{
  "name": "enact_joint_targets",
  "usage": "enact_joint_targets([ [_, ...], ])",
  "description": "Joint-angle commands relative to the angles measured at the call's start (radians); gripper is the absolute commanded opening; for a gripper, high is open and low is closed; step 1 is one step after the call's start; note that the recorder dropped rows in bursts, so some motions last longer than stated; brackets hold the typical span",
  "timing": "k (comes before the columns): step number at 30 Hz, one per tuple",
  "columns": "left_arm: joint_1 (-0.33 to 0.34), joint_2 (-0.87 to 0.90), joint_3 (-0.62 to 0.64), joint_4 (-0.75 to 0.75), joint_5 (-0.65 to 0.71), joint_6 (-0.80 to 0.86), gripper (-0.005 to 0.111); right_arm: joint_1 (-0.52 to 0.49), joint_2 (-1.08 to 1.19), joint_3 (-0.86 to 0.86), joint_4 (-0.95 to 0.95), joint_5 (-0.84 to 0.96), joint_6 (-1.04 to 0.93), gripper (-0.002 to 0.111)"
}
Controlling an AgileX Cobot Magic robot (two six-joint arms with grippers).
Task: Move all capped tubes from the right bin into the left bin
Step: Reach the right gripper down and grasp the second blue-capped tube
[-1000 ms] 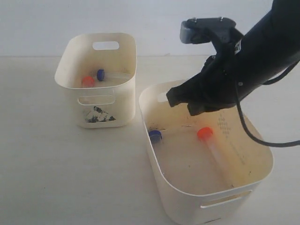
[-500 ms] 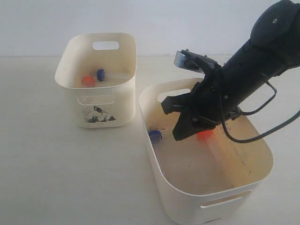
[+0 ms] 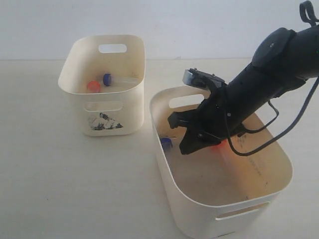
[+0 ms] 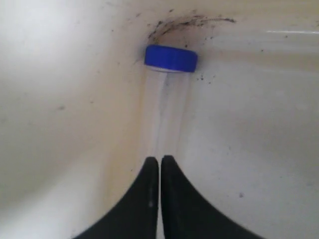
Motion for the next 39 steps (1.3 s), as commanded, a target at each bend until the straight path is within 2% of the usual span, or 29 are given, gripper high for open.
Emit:
enact_joint_targets([
  [1, -0.003, -0.003, -0.003, 0.002, -0.005, -0.008, 0.004, -0.004, -0.002, -0.004, 0.007, -0.029, -0.013, 0.024],
  [4, -0.003, -0.003, -0.003, 0.002, -0.005, -0.008, 0.004, -0.004, -0.002, -0.004, 0.007, -0.052, -0.011, 0.059],
  [6, -0.003, -0.003, -0.003, 0.002, -0.005, -0.008, 0.004, -0.004, -0.002, -0.004, 0.007, -0.060, -0.009, 0.072],
  [7, -0.003, -0.003, -0.003, 0.002, -0.005, -0.008, 0.004, -0.004, -0.002, -0.004, 0.007, -0.063, -0.009, 0.074],
  [16, -0.003, -0.003, -0.003, 0.002, -0.005, -0.008, 0.004, 0.010, -0.002, -0.004, 0.000, -0.068, -0.009, 0.074],
  [26, -0.003, -0.003, -0.003, 0.002, -0.005, -0.008, 0.004, 0.121, -0.002, -0.004, -0.078, -0.211, 0.046, 0.074],
  [39, -0.003, -0.003, -0.003, 0.002, -0.005, -0.008, 0.004, 0.127, 0.004, -0.004, -0.177, -0.207, 0.155, 0.074],
])
